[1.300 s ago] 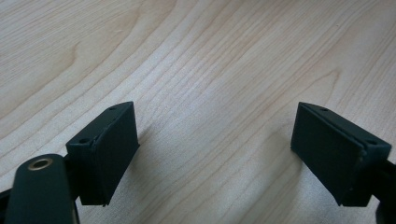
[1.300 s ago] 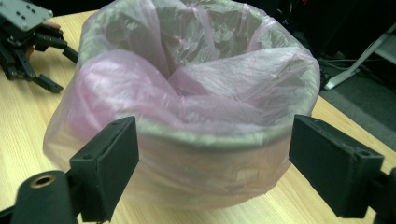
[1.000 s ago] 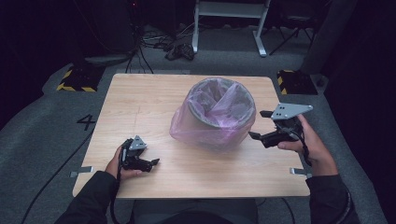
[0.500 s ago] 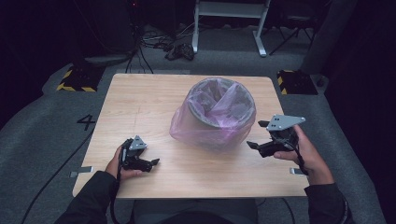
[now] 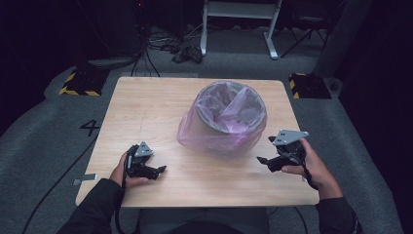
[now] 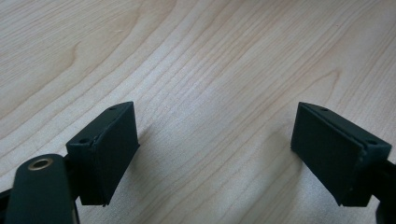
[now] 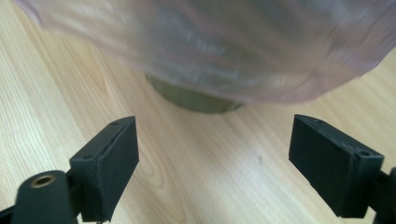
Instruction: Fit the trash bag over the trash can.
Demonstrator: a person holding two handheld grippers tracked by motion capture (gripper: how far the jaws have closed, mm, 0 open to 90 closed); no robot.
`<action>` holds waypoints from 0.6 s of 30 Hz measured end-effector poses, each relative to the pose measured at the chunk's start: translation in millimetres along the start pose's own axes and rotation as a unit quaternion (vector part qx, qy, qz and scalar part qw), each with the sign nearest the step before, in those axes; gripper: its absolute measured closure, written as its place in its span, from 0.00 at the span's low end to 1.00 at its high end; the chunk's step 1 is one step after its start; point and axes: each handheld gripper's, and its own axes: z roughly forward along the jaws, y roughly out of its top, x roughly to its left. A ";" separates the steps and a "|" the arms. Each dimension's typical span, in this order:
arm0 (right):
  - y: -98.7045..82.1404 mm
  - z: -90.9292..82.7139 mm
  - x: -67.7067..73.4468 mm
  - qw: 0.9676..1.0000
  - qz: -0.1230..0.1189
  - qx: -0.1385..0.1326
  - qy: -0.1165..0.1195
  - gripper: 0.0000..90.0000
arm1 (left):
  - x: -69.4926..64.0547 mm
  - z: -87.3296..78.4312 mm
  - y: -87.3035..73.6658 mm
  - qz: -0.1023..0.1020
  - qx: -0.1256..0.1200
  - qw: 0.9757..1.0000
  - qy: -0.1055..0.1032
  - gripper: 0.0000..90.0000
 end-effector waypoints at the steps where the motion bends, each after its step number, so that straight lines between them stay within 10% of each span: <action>1: -3.1 3.0 0.8 1.000 0.001 0.007 0.004 0.18 | 0.0 0.0 0.0 0.000 0.000 1.000 0.000 0.16; 18: -38.9 29.7 6.9 0.998 0.001 0.063 -0.012 0.18 | 0.0 0.0 0.0 0.000 0.000 1.000 0.000 0.16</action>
